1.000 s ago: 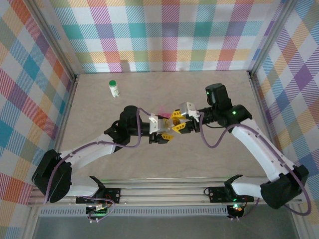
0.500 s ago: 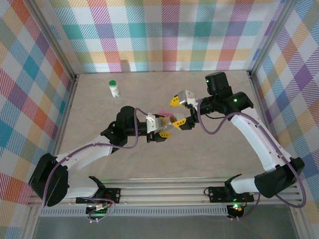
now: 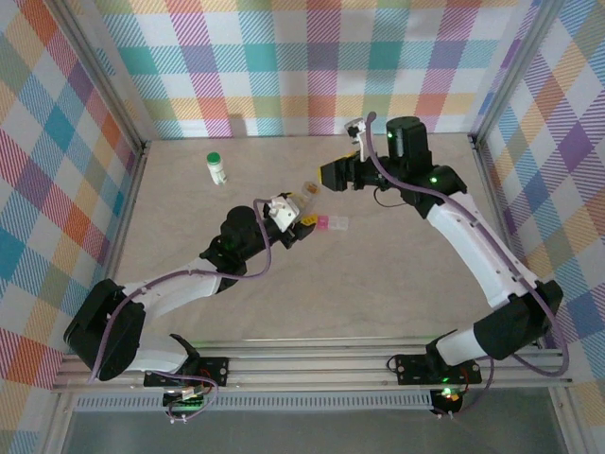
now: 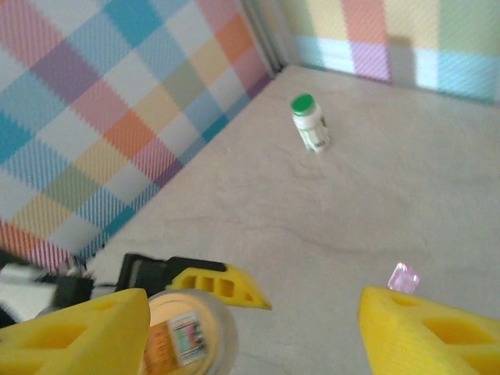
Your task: Sort the pills into containers
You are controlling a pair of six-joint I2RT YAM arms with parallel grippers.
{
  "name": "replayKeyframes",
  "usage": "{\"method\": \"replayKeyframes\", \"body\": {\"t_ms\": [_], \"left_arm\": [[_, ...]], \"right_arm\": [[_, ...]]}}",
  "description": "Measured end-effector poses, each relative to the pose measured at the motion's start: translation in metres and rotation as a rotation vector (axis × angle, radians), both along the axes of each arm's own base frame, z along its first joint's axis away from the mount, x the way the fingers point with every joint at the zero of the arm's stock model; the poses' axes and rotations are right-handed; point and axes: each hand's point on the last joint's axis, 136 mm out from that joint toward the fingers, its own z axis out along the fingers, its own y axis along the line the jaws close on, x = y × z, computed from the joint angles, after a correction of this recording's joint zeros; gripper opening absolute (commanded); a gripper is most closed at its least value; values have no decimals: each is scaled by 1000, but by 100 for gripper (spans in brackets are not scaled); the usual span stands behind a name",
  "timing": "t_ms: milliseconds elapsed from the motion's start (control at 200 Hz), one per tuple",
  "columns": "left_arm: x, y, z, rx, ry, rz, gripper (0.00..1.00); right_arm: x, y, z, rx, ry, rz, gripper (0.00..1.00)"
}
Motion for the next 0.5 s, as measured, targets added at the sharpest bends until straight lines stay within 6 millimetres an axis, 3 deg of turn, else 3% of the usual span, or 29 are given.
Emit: {"method": "replayKeyframes", "body": {"t_ms": [140, 500], "left_arm": [[9, 4, -3, -3, 0, 50, 0], [13, 5, -8, 5, 7, 75, 0]], "right_arm": [[6, 5, -14, 19, 118, -79, 70], [-2, 38, -6, 31, 154, -52, 70]]}}
